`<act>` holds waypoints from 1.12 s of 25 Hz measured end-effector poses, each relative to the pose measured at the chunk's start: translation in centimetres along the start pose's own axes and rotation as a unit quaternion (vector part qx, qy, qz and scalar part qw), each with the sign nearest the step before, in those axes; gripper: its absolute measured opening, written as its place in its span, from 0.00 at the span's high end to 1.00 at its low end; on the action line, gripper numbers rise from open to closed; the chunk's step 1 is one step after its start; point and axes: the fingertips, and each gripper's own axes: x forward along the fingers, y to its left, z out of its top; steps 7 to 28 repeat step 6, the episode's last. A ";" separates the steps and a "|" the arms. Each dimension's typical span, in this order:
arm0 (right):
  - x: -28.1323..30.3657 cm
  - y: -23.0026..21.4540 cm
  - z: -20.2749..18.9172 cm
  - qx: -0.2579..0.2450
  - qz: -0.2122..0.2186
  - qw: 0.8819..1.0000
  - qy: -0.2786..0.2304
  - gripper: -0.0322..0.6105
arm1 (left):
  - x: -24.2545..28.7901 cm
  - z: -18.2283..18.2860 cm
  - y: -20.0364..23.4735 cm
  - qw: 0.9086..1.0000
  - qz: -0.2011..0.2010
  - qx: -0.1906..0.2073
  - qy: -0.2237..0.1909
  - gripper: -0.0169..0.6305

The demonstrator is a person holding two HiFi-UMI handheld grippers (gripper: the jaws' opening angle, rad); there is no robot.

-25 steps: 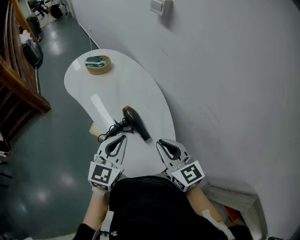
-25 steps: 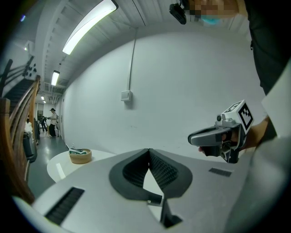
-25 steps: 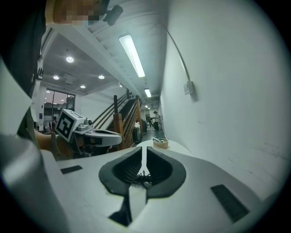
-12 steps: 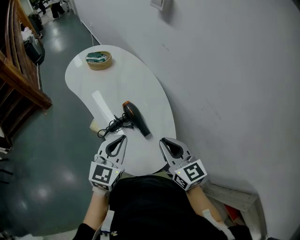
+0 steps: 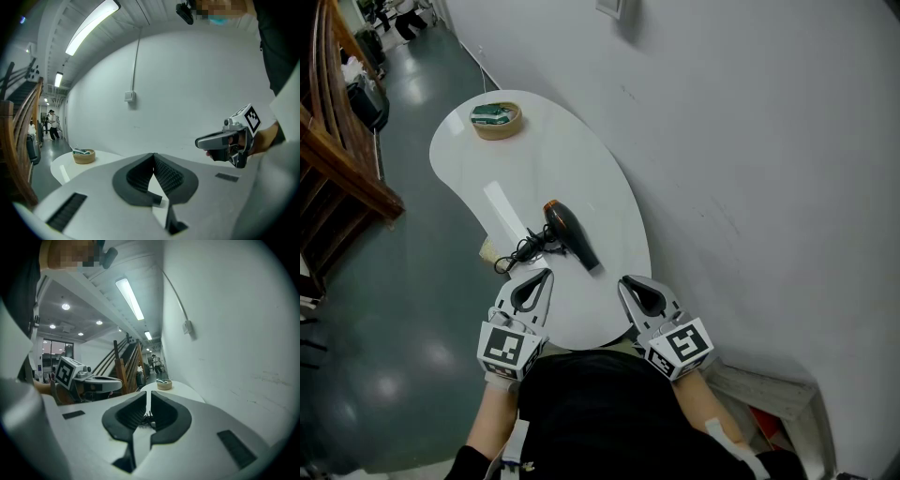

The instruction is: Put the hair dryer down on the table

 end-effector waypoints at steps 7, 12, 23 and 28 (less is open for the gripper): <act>-0.1 0.2 0.0 0.000 -0.001 1.000 0.000 0.89 | -0.4 -0.3 0.1 1.000 0.001 -0.004 0.000 0.96; -0.1 0.2 0.0 0.000 -0.001 1.000 0.000 0.89 | -0.4 -0.3 0.1 1.000 0.001 -0.004 0.000 0.96; -0.1 0.2 0.0 0.000 -0.001 1.000 0.000 0.89 | -0.4 -0.3 0.1 1.000 0.001 -0.004 0.000 0.96; -0.1 0.2 0.0 0.000 -0.001 1.000 0.000 0.89 | -0.4 -0.3 0.1 1.000 0.001 -0.004 0.000 0.96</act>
